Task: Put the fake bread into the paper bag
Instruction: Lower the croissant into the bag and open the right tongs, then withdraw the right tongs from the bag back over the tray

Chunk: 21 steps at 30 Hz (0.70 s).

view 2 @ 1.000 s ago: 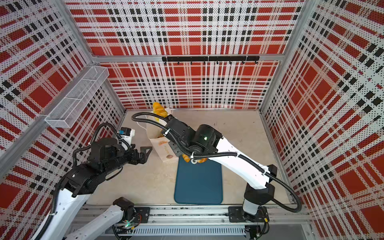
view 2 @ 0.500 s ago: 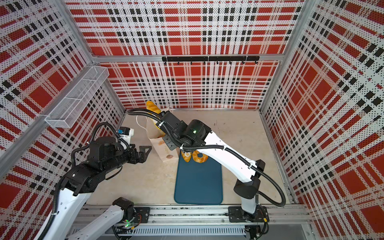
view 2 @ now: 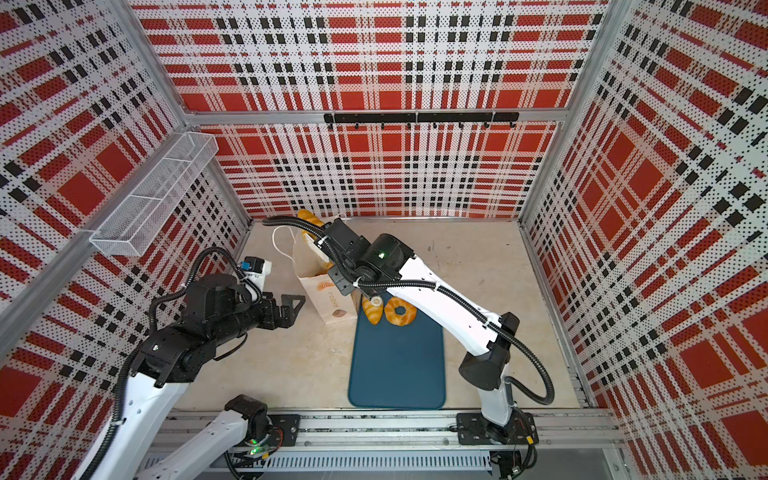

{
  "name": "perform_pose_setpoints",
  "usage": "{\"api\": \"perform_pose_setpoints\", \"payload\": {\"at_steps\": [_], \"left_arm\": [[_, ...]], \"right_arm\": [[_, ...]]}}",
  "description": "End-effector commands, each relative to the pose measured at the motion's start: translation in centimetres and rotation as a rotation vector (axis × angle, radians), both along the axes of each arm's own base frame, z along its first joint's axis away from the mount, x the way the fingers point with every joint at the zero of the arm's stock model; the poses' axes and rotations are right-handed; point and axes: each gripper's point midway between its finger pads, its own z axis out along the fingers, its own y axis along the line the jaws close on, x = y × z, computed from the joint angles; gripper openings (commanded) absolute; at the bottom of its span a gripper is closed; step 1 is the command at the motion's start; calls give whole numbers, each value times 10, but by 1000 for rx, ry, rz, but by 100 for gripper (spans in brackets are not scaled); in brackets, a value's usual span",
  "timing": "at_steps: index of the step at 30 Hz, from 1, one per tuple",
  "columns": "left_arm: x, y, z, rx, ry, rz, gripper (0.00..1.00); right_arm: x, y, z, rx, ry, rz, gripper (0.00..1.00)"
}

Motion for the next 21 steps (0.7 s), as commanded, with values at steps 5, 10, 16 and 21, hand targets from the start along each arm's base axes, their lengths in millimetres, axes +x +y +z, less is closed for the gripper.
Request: {"api": "perform_pose_setpoints", "payload": {"at_steps": [5,10,16,21], "left_arm": [[-2,0,0,-9,-8,-8,99],[-4,0,2,-18,-12,-4,99],[-7,4,2,-15,-26,9,99],[-8,3,-1,-16,-20,7,99]], "right_arm": [[7,0,22,61,-68,-20,61],[4,-5,23,54,-64,-19,59],[-3,-18,26,76,-60,-42,57],[-11,-33,31,96,-73,-68,57]]}}
